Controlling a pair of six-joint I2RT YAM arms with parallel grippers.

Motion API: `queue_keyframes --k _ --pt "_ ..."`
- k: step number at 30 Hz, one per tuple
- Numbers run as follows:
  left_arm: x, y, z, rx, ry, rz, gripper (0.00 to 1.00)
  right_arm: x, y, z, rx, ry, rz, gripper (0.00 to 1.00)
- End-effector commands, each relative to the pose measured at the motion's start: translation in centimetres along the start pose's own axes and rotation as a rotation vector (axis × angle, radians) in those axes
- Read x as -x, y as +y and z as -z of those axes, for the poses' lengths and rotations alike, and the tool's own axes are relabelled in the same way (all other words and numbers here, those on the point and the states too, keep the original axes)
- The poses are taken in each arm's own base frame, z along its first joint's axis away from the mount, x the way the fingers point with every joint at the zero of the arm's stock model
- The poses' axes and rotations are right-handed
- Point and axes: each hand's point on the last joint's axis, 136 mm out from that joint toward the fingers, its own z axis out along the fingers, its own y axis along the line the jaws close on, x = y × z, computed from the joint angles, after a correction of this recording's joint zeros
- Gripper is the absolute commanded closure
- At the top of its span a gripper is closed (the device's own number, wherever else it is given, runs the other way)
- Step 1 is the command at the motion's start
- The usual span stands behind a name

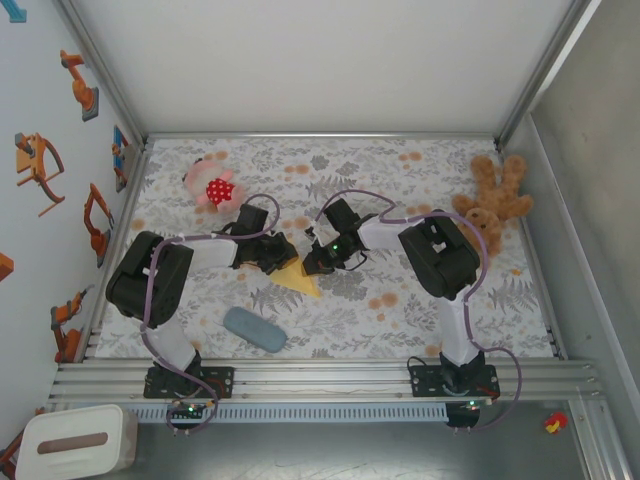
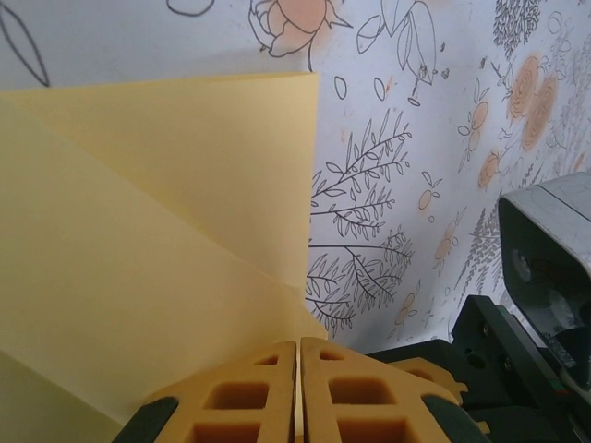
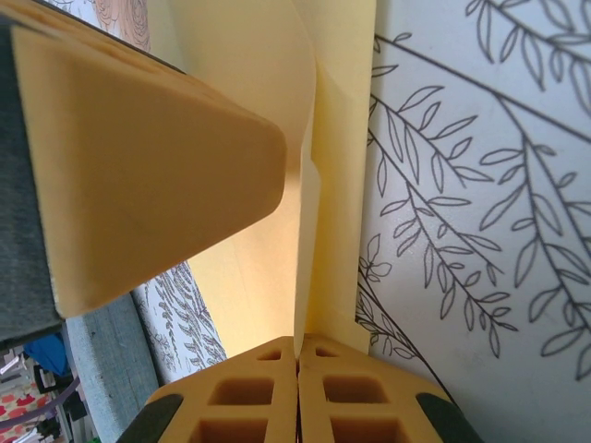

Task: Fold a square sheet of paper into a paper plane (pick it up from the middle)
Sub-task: Fourth fold the wing at the center of the table.

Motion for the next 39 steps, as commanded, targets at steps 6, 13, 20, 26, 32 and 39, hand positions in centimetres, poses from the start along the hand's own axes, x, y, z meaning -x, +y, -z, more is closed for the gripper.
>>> queue_keyframes --k 6,13,20,26,32,39 --pt "0.4 1.7 -0.2 0.070 -0.008 0.031 0.92 -0.2 -0.9 -0.1 -0.044 0.016 -0.042 0.92" --pt "0.4 2.2 -0.4 0.083 -0.004 0.042 0.92 0.1 -0.3 0.3 -0.037 0.004 -0.044 0.87" --pt "0.3 2.8 -0.5 0.093 -0.004 0.055 0.93 1.0 1.1 2.9 -0.039 -0.068 -0.043 0.79" --pt "0.1 2.9 -0.4 0.094 0.000 0.056 0.93 0.4 1.9 4.3 -0.039 -0.109 -0.015 0.79" --pt "0.0 3.1 -0.4 0.098 0.001 0.062 0.93 -1.2 3.7 2.8 0.001 -0.047 0.044 0.87" --pt "0.0 3.5 -0.4 0.110 -0.002 0.073 0.93 -2.3 2.7 0.9 -0.023 0.009 0.040 0.89"
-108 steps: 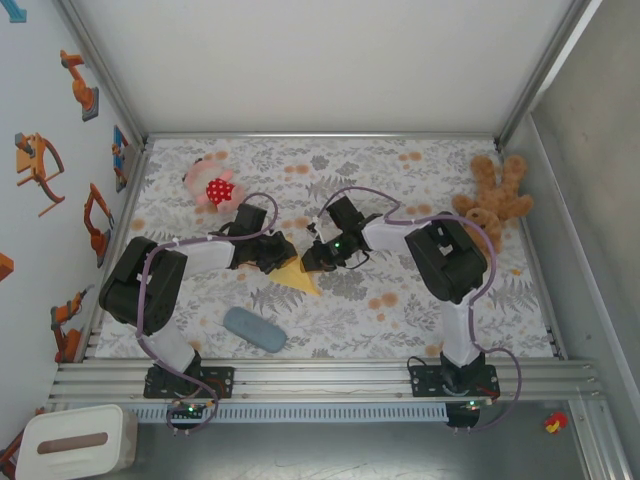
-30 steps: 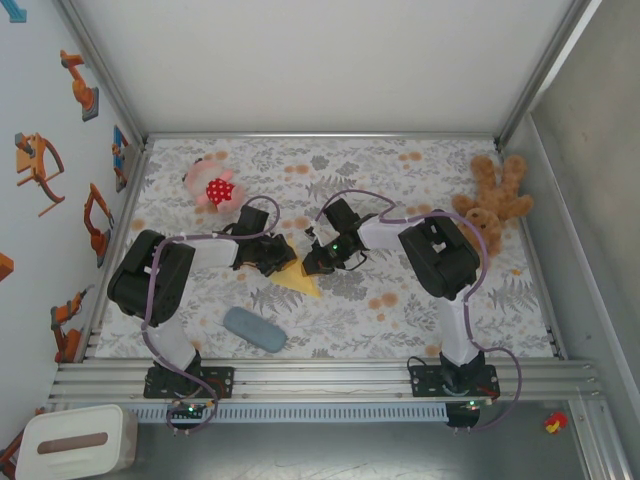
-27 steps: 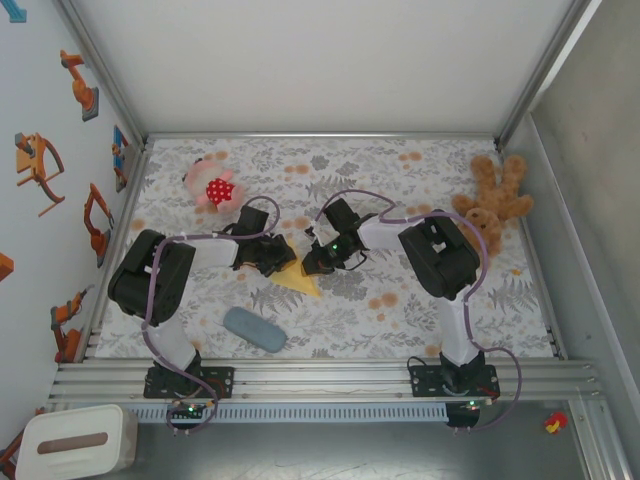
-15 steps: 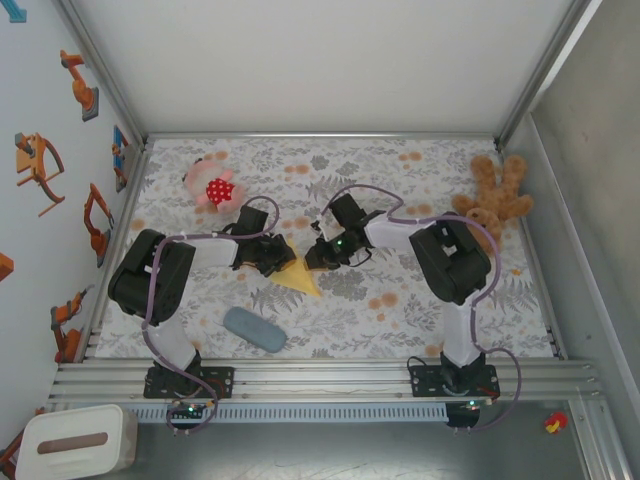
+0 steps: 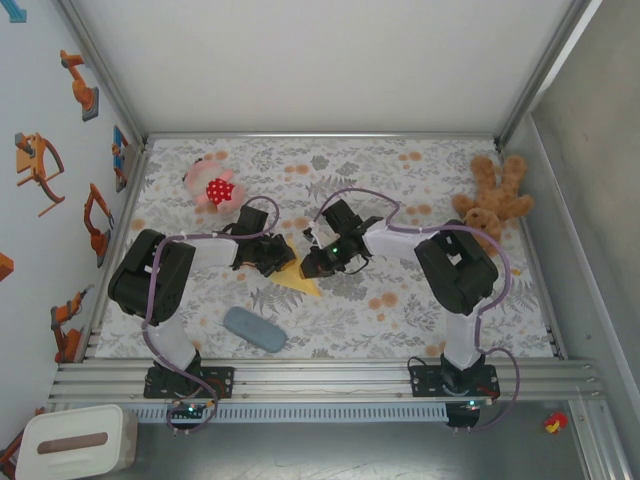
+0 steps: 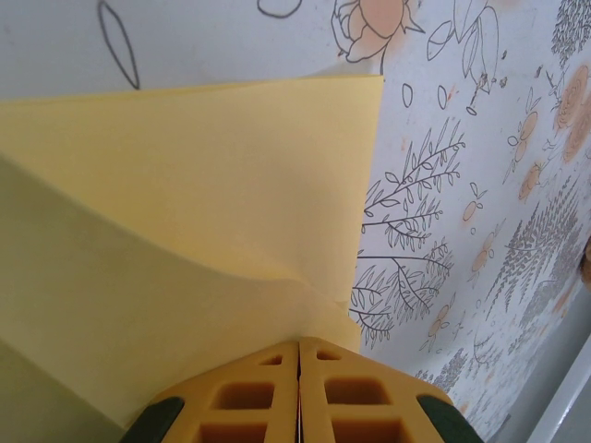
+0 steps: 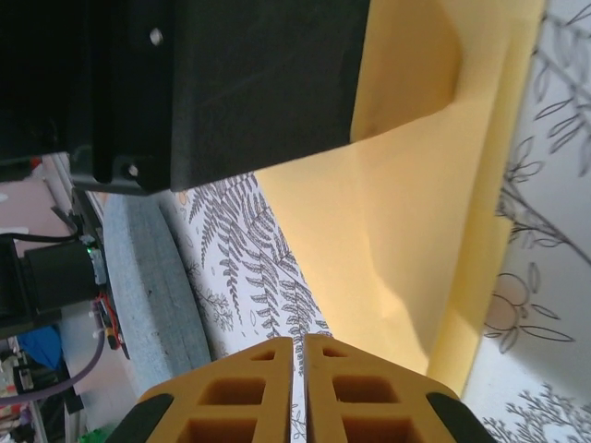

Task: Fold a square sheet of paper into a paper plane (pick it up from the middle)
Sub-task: Fourth fold the wing at the center of the table.

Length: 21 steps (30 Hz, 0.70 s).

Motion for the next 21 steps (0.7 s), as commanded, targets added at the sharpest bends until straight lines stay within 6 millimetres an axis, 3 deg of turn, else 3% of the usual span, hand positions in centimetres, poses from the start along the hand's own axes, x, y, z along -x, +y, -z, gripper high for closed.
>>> queue_keyframes --k 1,10,21 --pt "-0.1 2.2 -0.3 0.070 0.001 0.049 0.93 -0.7 -1.0 -0.7 -0.008 0.037 -0.009 0.89" --pt "-0.1 2.9 -0.4 0.092 0.002 0.069 0.93 -1.6 -2.9 -1.1 -0.082 0.067 -0.026 0.89" --pt "-0.2 3.6 -0.5 0.117 0.007 0.082 0.94 -1.5 -3.8 -1.0 -0.132 0.064 -0.033 0.89"
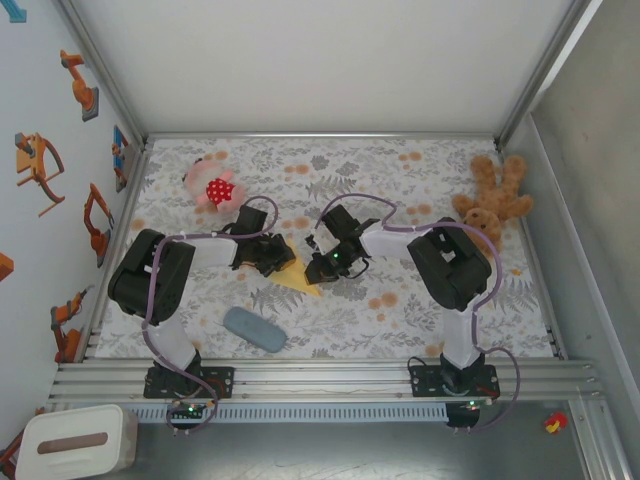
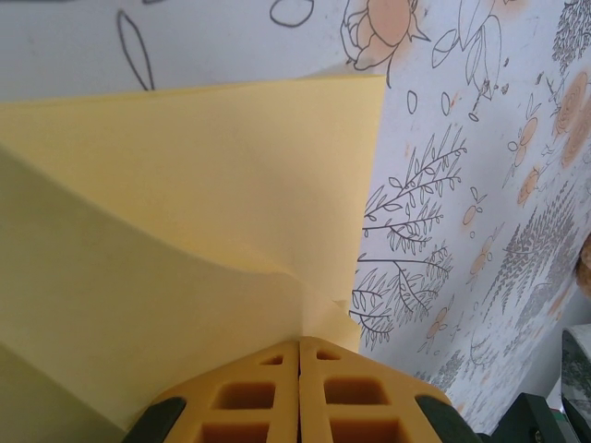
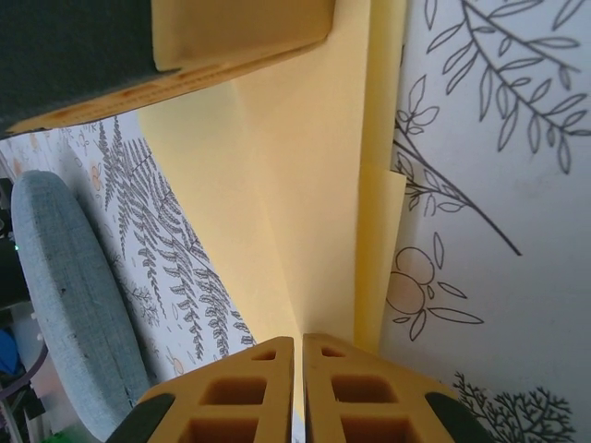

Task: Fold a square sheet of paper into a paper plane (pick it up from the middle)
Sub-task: Fourth fold the wing at the center of the table.

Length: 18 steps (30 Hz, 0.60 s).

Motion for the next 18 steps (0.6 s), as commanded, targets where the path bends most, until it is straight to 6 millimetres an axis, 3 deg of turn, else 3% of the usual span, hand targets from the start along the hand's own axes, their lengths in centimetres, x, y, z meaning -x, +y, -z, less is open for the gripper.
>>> queue_keyframes --k 1,9,18 --pt "-0.4 3.5 -0.6 0.119 0.012 0.071 0.94 -0.1 -1.0 -0.2 -0.045 0.018 -0.008 0.89" --pt "-0.4 3.6 -0.7 0.123 0.015 0.075 0.94 -0.2 2.2 1.2 0.059 -0.005 0.057 0.89" --pt "-0.6 4.0 -0.9 0.134 0.024 0.089 0.94 -2.0 1.2 0.1 0.036 0.039 0.020 0.89"
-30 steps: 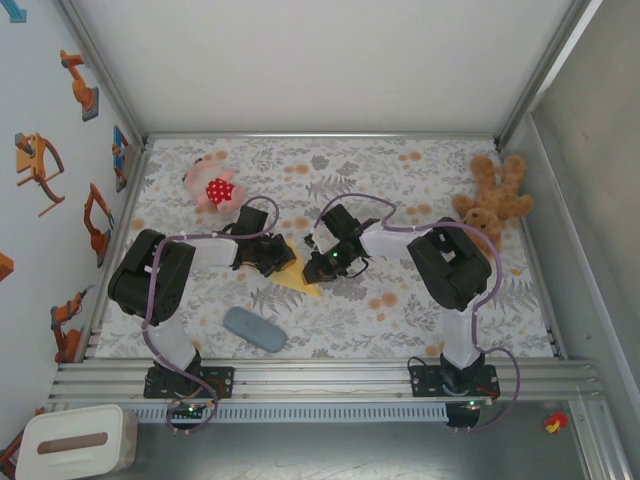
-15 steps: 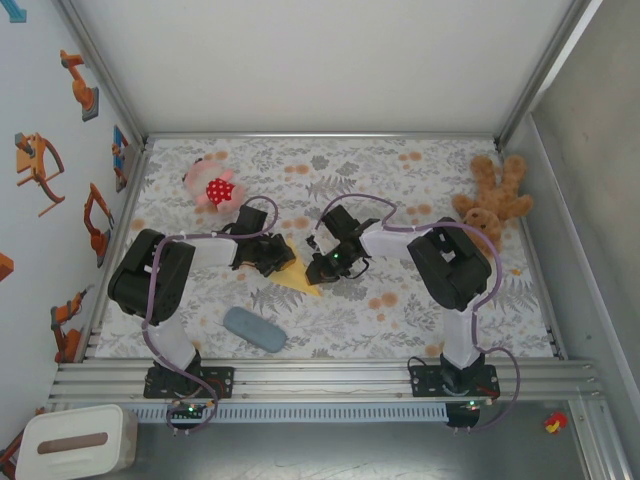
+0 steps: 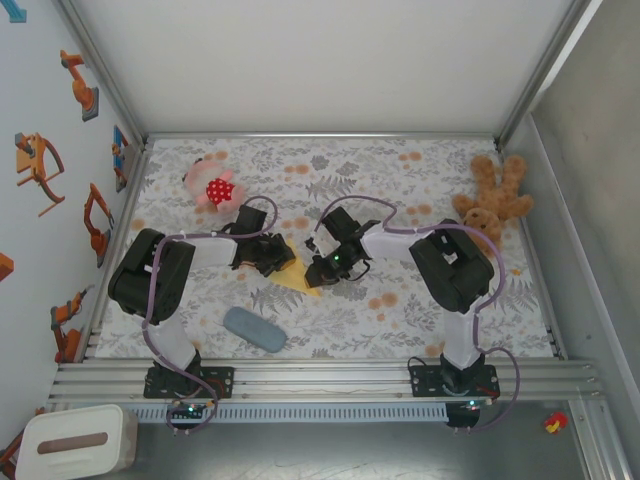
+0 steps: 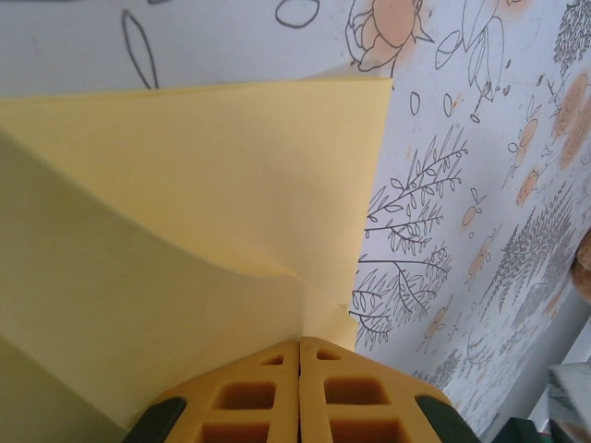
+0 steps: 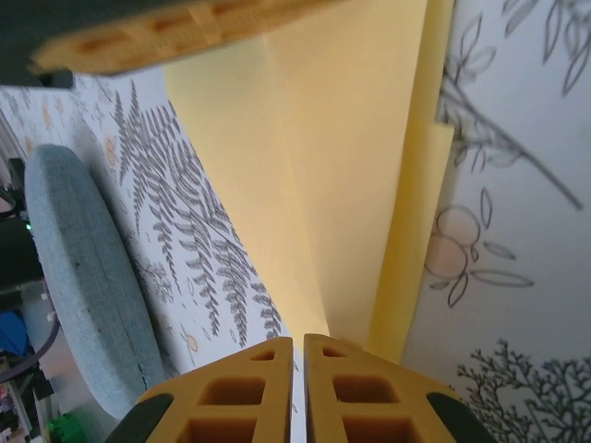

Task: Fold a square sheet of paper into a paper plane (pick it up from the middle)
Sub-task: Fourth fold the wing at the center of the table.

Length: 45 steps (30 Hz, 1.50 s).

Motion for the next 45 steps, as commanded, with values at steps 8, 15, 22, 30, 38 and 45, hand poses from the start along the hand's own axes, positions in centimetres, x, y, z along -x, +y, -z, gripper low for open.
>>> queue_keyframes --k 8,15,22,30,38,45 --pt "-0.6 4.1 -1.0 0.140 0.019 0.080 0.94 -1.2 -0.7 0.0 -0.047 0.022 0.000 0.89" --pt "-0.7 4.4 -1.0 0.150 0.026 0.084 0.94 -0.9 -1.0 0.2 -0.065 0.013 0.000 0.88" --pt "-0.7 4.5 -1.0 0.154 0.027 0.084 0.94 -1.5 -1.5 0.0 -0.085 0.035 -0.009 0.89" --pt "-0.8 5.2 -1.0 0.181 0.031 0.098 0.94 -3.4 -2.7 -0.1 -0.119 0.098 -0.023 0.90" --pt "-0.8 5.8 -0.9 0.203 0.038 0.109 0.94 -5.9 -3.5 0.9 -0.148 0.117 -0.032 0.90" --pt "-0.6 4.9 -0.9 0.176 0.038 0.098 0.94 -4.3 -1.6 3.5 -0.103 -0.011 -0.004 0.91"
